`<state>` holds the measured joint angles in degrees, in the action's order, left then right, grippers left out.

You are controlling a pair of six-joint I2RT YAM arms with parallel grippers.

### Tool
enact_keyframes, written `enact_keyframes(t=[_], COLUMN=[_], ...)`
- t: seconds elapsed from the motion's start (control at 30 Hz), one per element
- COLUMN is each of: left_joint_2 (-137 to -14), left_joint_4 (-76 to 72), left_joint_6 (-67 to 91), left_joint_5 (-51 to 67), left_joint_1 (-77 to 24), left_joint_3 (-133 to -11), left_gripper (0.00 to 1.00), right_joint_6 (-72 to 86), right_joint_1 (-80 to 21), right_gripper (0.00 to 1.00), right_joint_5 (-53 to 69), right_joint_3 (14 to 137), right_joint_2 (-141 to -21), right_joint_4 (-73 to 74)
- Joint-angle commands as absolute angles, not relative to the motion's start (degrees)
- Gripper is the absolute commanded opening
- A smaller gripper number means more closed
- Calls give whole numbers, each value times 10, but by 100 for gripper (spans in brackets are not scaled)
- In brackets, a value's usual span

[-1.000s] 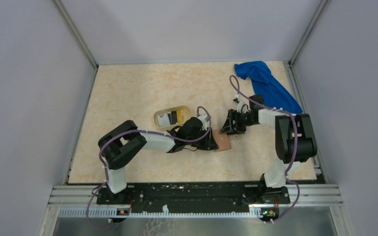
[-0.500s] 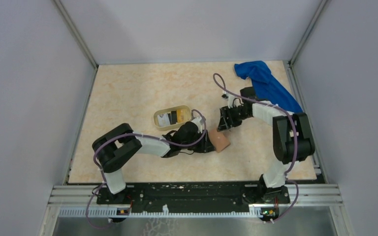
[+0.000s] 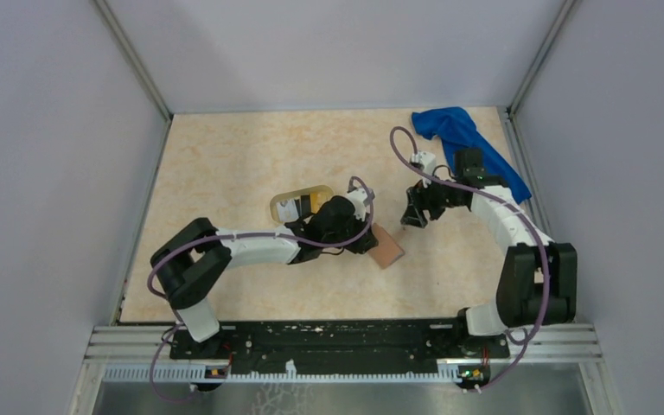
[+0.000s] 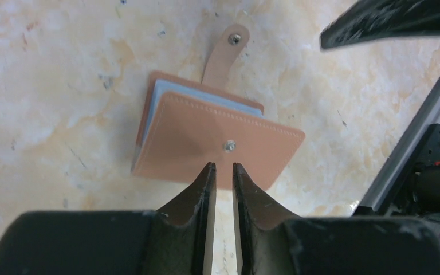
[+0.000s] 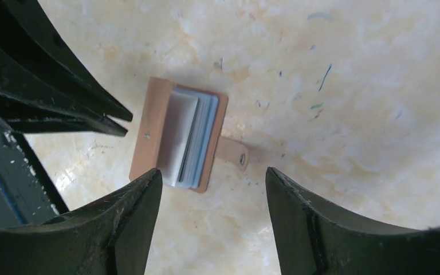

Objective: Put the credit cards into the card holder

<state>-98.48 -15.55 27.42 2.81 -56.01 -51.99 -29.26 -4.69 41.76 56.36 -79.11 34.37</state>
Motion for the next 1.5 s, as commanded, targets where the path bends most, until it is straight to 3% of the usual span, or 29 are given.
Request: enact_keyframes(t=[0.0,0.2,0.37,0.67,1.13,1.3,1.47], left_joint_2=[-1034,-1063,-1094,-1099,-1097,-1097,-1097], left_joint_4=[-94,-93,-79,-71,-75,-75,-75], left_joint_6=[228,256,262,264,263,262,261], left_joint_5=[47,80,100,109,112,113,113], left_joint_1=[-536,-510,-508,-506,-506,-506,-506], left_joint_3=[-574,-592,-610,-613,-610,-610,-610], left_gripper=[21,20,20,19,20,20,20], right_joint_6=[-349,-322,-299,-297,-298,-296,-287], right_joint_1=[-15,-12,-12,-12,-12,-12,-12], right_gripper=[65,58,46,41,24,21,24], right_joint_5=[496,460,441,420,433,435,437], right_joint_3=[594,592,603,625,631,629,626], right_joint_2=[-865,-892,-930,-974,-1000,-993,-985], right_joint_4=[421,391,382,389,405,403,396])
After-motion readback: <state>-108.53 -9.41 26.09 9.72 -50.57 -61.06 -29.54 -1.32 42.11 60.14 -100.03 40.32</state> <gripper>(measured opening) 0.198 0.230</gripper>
